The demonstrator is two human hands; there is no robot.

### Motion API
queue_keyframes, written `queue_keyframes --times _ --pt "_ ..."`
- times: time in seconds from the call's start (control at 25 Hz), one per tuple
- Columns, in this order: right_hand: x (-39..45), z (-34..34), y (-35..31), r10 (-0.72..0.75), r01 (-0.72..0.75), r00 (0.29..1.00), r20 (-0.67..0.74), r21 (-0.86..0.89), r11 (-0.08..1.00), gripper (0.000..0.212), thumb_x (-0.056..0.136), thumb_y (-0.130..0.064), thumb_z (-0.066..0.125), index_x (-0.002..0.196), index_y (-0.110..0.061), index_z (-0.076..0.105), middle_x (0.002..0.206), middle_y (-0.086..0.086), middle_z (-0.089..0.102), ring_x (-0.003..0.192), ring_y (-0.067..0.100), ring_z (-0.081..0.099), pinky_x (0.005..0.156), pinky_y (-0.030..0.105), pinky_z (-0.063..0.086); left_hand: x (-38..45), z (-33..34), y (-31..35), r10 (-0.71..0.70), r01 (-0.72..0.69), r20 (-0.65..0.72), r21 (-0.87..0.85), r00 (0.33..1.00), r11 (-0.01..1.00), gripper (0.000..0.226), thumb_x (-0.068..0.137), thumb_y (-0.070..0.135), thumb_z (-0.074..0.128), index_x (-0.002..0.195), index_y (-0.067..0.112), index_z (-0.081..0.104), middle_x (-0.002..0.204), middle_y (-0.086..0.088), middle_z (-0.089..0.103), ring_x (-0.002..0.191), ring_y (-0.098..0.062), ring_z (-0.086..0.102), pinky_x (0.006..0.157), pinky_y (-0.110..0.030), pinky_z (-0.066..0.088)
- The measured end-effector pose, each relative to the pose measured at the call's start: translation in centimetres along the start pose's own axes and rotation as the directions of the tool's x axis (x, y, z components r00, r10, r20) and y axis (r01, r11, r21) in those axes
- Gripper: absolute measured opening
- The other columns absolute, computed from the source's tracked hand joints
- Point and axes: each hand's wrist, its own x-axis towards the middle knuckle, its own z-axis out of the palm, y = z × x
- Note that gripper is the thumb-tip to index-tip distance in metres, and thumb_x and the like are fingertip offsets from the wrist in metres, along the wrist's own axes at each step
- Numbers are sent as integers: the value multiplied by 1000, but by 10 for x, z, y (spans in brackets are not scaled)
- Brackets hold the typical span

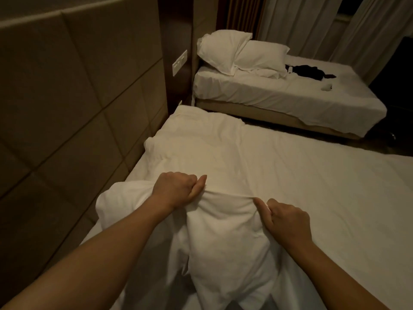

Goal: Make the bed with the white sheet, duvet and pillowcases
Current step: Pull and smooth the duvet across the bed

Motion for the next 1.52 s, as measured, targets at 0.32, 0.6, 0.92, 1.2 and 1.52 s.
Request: queue_keyframes --times 0.32,0.6,0.92,1.2,1.52 --pt "125 73 72 223 -237 954 199 48 970 71 94 -66 15 58 -17 51 52 5 59 48 30 57 52 34 48 148 78 -6 -93 102 329 -8 940 995 59 99 60 23 57 21 39 61 -2 59 62 -29 57 60 -32 30" --pt "154 184 110 213 -224 933 291 3 975 72 101 -61 13 69 -14 57 55 3 56 46 22 52 49 28 41 181 190 -15 -163 144 423 76 891 987 57 99 61 28 65 20 49 72 -4 66 72 -33 65 63 -32 34" --pt "138 321 116 219 -236 815 536 -39 971 44 104 -42 26 98 -16 60 75 5 57 66 28 56 63 41 48 163 328 -47 -168 134 550 102 818 986 59 101 61 25 76 21 60 80 -4 69 79 -30 67 63 -31 33" --pt "156 346 96 445 -631 629 638 84 771 46 103 -47 26 104 -17 61 103 3 61 100 28 55 92 44 39 153 347 -58 -159 190 584 9 796 982 47 101 54 29 80 22 58 89 -1 68 87 -26 63 67 -33 35" --pt "131 233 -18 56 -201 881 470 264 944 64 100 -60 27 135 -16 57 141 10 55 131 30 48 103 48 39 169 220 -70 -134 149 454 3 881 989 56 95 56 27 117 18 62 117 -2 61 105 -24 54 89 -42 38"
